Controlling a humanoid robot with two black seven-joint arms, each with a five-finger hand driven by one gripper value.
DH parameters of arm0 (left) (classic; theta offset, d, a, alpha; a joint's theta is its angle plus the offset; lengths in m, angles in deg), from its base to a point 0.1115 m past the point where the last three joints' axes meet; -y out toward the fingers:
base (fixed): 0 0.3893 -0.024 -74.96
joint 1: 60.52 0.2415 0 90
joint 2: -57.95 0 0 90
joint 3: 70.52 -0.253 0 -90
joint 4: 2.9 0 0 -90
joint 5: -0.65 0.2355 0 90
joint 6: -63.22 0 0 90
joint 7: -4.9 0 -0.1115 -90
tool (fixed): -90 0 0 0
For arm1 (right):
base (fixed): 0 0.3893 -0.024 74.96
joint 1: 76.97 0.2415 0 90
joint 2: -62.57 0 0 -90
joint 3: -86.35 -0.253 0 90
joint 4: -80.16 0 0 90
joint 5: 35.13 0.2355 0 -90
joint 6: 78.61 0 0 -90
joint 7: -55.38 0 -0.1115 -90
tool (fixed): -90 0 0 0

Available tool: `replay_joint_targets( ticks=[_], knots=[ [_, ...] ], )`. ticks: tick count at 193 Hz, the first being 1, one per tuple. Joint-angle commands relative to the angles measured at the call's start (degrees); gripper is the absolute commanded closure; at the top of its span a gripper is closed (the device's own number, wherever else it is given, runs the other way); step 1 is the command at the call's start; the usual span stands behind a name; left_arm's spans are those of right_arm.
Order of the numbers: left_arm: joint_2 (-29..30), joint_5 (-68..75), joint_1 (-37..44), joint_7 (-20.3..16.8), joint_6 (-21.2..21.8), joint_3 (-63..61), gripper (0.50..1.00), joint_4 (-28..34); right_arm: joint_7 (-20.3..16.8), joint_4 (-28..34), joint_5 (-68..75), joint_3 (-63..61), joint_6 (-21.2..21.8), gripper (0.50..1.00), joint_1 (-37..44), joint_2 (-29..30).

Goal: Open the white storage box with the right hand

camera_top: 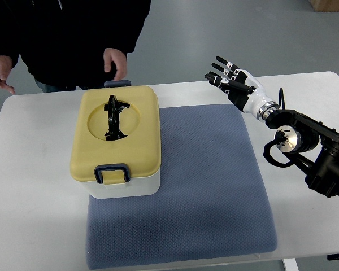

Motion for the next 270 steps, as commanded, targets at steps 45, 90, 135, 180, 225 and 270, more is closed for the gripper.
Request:
replay_joint_targets(
  ticks=[45, 90, 135, 180, 225, 270],
  knots=[
    [0.0, 0.0, 0.0, 0.01, 0.2, -0.18, 0.5, 0.26, 0.06, 0.0, 0.0, 0.07, -0.07, 0.57, 0.0, 0.04],
    [0.0, 0.0, 0.09, 0.01, 0.11, -0.27, 0.5, 0.26, 0.06, 0.0, 0.09, -0.02, 0.02, 0.57, -0.35, 0.13],
    [0.0, 0.0, 0.0, 0.01, 0.11, -0.27, 0.5, 0.35, 0.06, 0.09, 0.09, 0.07, 0.02, 0.57, -0.44, 0.13],
    [0.0, 0.0, 0.0, 0.01, 0.11, -0.27, 0.5, 0.35, 0.06, 0.09, 0.0, 0.07, 0.98, 0.57, -0.88, 1.01],
    [0.0, 0.0, 0.09, 0.01, 0.11, -0.27, 0.5, 0.35, 0.06, 0.09, -0.09, -0.02, 1.95, 0.57, -0.88, 0.57],
    [0.0, 0.0, 0.09, 0.01, 0.11, -0.27, 0.5, 0.35, 0.06, 0.09, -0.09, -0.02, 2.92, 0.57, -0.97, 0.13]
  ],
)
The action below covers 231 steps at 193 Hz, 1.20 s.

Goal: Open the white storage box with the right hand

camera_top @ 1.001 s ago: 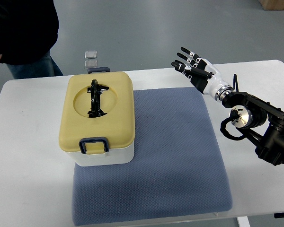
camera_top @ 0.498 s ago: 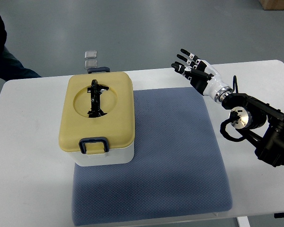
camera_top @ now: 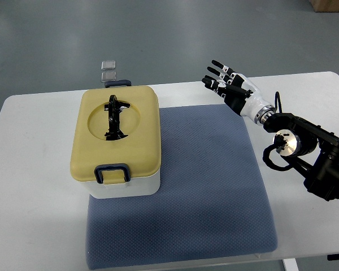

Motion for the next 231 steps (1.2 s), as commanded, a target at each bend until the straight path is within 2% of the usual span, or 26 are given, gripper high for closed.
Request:
replay_joint_targets(
  ticks=[1, 141, 179, 231],
  knots=[
    [0.0, -0.01, 0.05, 0.0, 0.0, 0.0, 0.5, 0.0, 0.0, 0.0, 0.0, 0.04, 0.15, 0.57, -0.03, -0.08],
    [0.0, -0.01, 0.05, 0.0, 0.0, 0.0, 0.5, 0.0, 0.0, -0.09, -0.09, -0.05, 2.87, 0.57, 0.24, -0.17],
    [0.0, -0.01, -0.04, 0.0, 0.0, 0.0, 0.5, 0.0, 0.0, -0.44, -0.09, -0.05, 6.56, 0.572, 0.15, 0.27],
    [0.0, -0.01, -0.04, 0.0, 0.0, 0.0, 0.5, 0.0, 0.0, -0.53, -0.09, -0.05, 6.3, 0.572, 0.32, -0.17]
  ],
)
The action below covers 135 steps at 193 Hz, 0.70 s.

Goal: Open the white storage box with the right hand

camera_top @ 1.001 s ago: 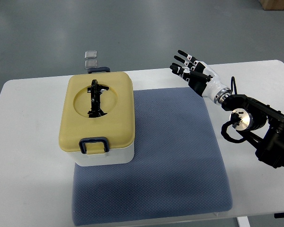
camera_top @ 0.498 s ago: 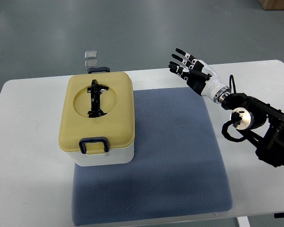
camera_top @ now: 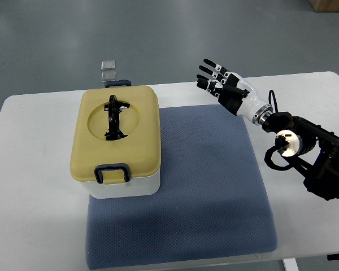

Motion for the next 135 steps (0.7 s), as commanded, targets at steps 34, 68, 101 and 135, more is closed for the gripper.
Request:
replay_joint_targets(
  ticks=[34, 68, 101, 135],
  knots=[
    [0.0, 0.0, -0.04, 0.01, 0.0, 0.0, 0.5, 0.01, 0.09, -2.29, -0.32, 0.09, -0.28, 0.572, 0.47, -0.54],
    [0.0, 0.0, -0.04, 0.01, 0.0, 0.0, 0.5, 0.01, 0.0, -3.17, -1.2, 0.18, -0.98, 0.572, 0.3, -1.07],
    [0.0, 0.0, -0.04, 0.01, 0.0, 0.0, 0.5, 0.01, 0.09, -3.17, -1.29, 0.44, -2.56, 0.574, 1.0, -1.42],
    [0.0, 0.0, -0.04, 0.01, 0.0, 0.0, 0.5, 0.01, 0.17, -3.08, -0.76, 5.45, -0.46, 0.572, 8.03, -5.2]
  ],
)
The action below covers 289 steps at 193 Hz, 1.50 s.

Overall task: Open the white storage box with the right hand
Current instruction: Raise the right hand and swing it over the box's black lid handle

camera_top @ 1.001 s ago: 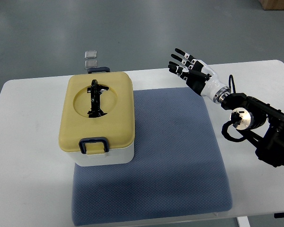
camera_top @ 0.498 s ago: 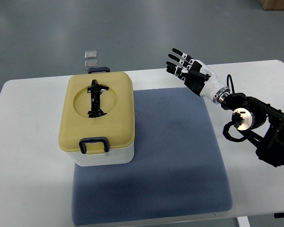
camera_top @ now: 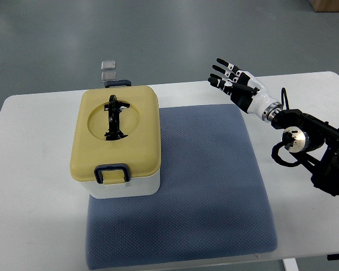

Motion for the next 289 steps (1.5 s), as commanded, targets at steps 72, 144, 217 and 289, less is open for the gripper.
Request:
replay_joint_targets(
  ticks=[72, 144, 217, 289],
  knots=[
    [0.0, 0.0, -0.04, -0.01, 0.0, 0.0, 0.5, 0.0, 15.06, 1.41, 0.67, 36.45, 3.43, 0.585, 28.96, -6.88],
    [0.0, 0.0, 0.05, -0.01, 0.0, 0.0, 0.5, 0.0, 19.63, 3.96, -4.78, 48.93, 3.43, 0.599, 47.51, -3.98],
    [0.0, 0.0, 0.05, -0.01, 0.0, 0.0, 0.5, 0.0, 22.03, 4.05, -26.92, 53.24, -0.7, 0.636, 54.36, 4.54],
    [0.0, 0.0, 0.05, -0.01, 0.0, 0.0, 0.5, 0.0, 22.03, 4.66, -42.83, 65.46, -15.2, 0.642, 58.49, 10.87]
  ],
)
